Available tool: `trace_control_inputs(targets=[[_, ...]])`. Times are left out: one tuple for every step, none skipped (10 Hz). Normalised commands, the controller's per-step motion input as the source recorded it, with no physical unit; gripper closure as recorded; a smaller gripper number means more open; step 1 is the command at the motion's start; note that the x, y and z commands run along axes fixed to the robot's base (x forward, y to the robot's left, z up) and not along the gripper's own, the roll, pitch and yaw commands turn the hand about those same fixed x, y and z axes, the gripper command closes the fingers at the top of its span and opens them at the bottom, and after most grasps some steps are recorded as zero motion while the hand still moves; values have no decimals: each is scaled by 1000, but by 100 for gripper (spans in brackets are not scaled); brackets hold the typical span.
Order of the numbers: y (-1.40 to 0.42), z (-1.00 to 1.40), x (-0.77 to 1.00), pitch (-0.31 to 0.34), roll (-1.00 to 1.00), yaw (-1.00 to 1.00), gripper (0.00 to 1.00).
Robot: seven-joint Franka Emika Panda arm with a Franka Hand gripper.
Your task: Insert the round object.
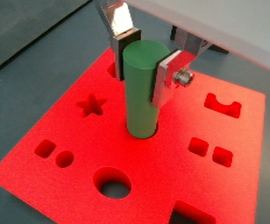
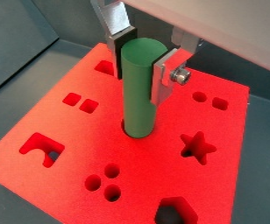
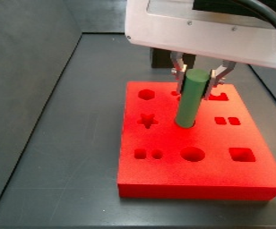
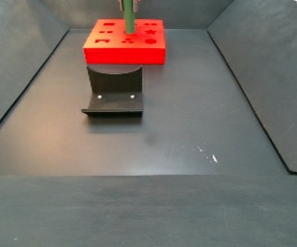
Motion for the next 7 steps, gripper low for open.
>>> trace_control_inputs(targets=[[0,-606,6,69,0,0,100],[0,-791,149,133,0,0,100],[0,-797,183,131,-3,0,100],[0,-811,180,133,0,0,100],[0,-826,134,130,0,0,100],[0,-846,137,127,-3,0,100],[0,-783,97,123,-10,0,100]])
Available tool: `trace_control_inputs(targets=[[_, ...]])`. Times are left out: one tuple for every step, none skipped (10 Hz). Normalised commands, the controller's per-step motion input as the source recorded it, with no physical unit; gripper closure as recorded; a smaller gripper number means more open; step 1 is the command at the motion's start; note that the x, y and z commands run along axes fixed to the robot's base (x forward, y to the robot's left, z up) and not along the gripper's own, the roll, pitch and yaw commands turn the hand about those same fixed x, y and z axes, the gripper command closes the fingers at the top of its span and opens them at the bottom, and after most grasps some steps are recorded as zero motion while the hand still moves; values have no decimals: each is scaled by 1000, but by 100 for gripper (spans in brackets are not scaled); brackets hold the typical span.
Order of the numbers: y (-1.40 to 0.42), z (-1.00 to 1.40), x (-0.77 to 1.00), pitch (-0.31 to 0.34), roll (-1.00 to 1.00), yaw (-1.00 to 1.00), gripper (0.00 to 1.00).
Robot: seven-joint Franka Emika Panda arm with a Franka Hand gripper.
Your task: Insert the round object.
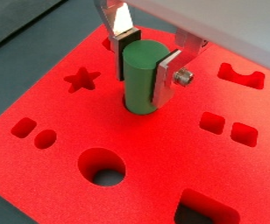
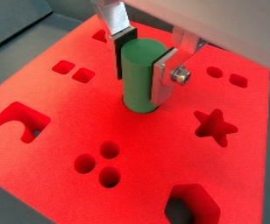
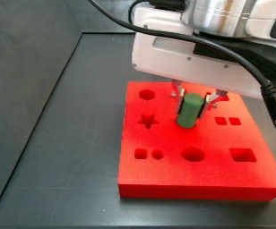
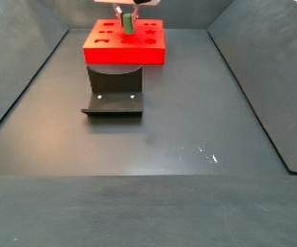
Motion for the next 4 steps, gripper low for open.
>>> trace_control_inputs(targets=[[0,-580,0,100,0,0,100],[0,-51,0,74,0,0,100],[0,-106,0,74,0,0,100],[-31,-317,-60,106,-21,0,100]])
